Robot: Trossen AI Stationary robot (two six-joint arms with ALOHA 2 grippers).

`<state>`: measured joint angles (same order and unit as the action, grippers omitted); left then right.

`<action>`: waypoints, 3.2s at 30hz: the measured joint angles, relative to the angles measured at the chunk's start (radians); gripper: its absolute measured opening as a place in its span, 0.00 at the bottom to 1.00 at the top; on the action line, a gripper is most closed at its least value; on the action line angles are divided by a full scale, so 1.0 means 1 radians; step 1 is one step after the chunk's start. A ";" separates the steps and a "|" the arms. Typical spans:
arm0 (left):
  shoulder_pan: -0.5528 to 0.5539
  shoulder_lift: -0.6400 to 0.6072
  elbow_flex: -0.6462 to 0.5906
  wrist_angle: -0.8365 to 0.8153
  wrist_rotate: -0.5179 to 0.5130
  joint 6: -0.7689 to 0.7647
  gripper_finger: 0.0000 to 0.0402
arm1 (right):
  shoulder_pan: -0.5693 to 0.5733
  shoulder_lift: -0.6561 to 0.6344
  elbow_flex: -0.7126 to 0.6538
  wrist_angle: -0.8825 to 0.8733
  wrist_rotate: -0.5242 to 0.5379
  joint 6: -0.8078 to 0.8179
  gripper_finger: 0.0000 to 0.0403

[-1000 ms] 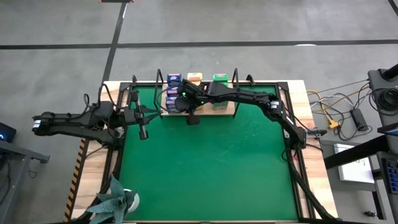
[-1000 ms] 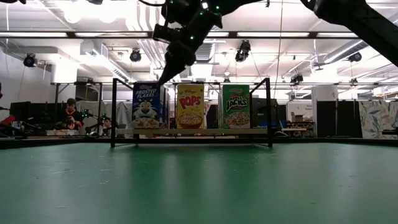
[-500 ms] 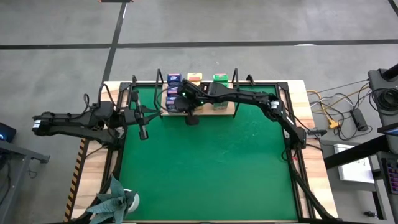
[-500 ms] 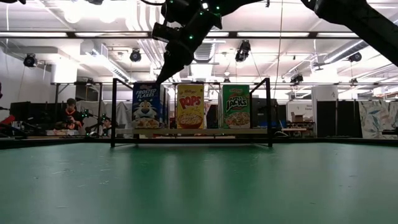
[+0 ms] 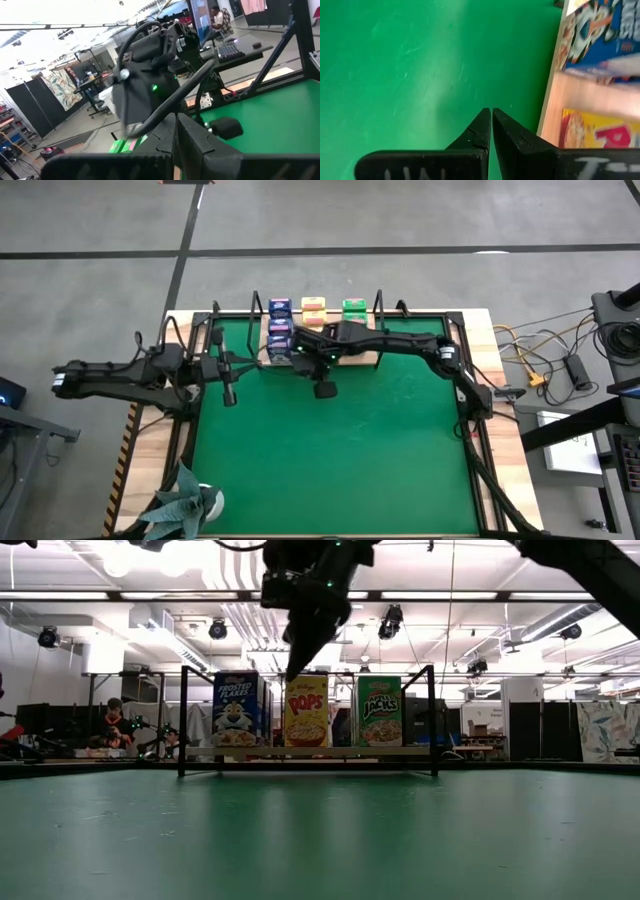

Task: Stack cereal on shelf
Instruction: Return to Home Position

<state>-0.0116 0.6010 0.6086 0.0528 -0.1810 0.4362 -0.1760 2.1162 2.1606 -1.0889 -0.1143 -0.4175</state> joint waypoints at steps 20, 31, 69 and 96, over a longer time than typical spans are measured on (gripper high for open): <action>0.000 -0.060 0.000 -0.177 -0.003 -0.063 0.00 | 0.008 -0.700 -0.972 0.762 -0.051 0.072 0.02; 0.000 -0.070 -0.009 -0.235 0.001 -0.161 0.00 | 0.008 -1.140 -1.448 1.126 -0.051 0.123 0.02; 0.000 -0.602 -0.340 -0.154 0.015 -0.215 0.00 | 0.007 -2.055 -1.975 1.068 0.072 0.155 0.02; 0.000 -0.598 -0.559 -0.038 0.007 -0.290 0.00 | 0.003 -2.088 -2.148 1.130 0.119 0.190 0.02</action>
<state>-0.0113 0.0028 0.0499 0.0144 -0.1740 0.1464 -0.1731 0.0280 0.0128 0.0406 0.0050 -0.2279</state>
